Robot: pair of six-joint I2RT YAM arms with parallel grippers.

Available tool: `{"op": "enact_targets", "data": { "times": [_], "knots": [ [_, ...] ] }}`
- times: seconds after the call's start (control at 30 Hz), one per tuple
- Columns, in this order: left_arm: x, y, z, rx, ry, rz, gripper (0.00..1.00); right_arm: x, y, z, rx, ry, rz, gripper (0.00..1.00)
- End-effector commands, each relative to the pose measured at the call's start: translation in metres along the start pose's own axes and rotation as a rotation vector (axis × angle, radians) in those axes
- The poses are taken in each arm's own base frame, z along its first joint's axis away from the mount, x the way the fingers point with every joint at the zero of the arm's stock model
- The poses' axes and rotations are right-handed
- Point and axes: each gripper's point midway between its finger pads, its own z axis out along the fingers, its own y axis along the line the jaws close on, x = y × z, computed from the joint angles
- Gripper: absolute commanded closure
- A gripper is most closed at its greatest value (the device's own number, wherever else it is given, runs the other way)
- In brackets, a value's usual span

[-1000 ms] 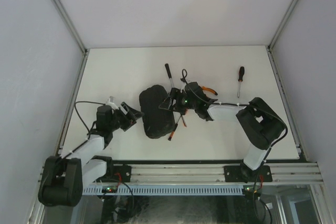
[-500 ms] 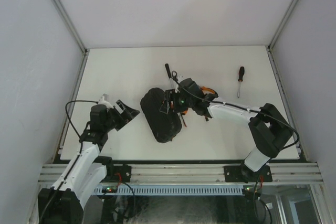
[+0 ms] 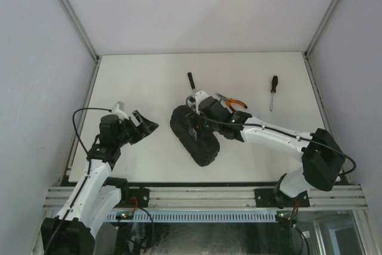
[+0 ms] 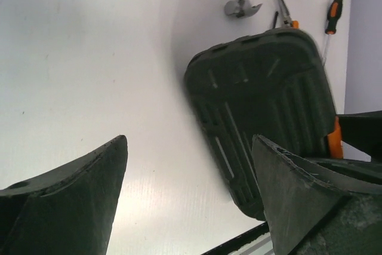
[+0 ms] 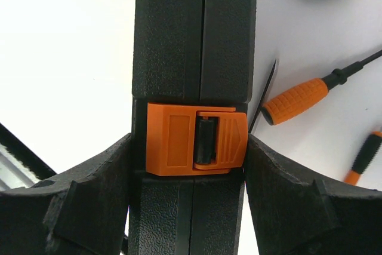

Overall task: Sort the tools into containers
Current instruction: Open the storage box at the center of the board.

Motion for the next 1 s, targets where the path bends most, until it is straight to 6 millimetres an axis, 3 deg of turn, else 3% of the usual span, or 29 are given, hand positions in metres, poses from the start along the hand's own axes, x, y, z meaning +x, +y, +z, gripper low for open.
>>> {"op": "enact_targets", "data": {
  "times": [0.0, 0.33, 0.57, 0.7, 0.97],
  "knots": [
    [-0.035, -0.047, -0.021, 0.133, -0.088, 0.150, 0.12, 0.010, -0.022, -0.012, 0.137, 0.032, -0.254, 0.55],
    [-0.060, -0.070, -0.040, 0.186, -0.198, 0.224, 0.12, 0.022, -0.014, -0.031, 0.042, 0.049, -0.436, 0.52],
    [-0.073, -0.091, -0.048, 0.224, -0.272, 0.408, 0.09, 0.034, -0.015, -0.044, -0.002, 0.049, -0.462, 0.49],
    [-0.077, -0.106, -0.054, 0.258, -0.324, 0.505, 0.08, 0.035, -0.008, -0.047, -0.044, 0.030, -0.440, 0.38],
    [-0.077, -0.116, -0.054, 0.319, -0.378, 0.703, 0.06, 0.029, -0.001, -0.058, -0.080, -0.017, -0.387, 0.15]
  ]
}}
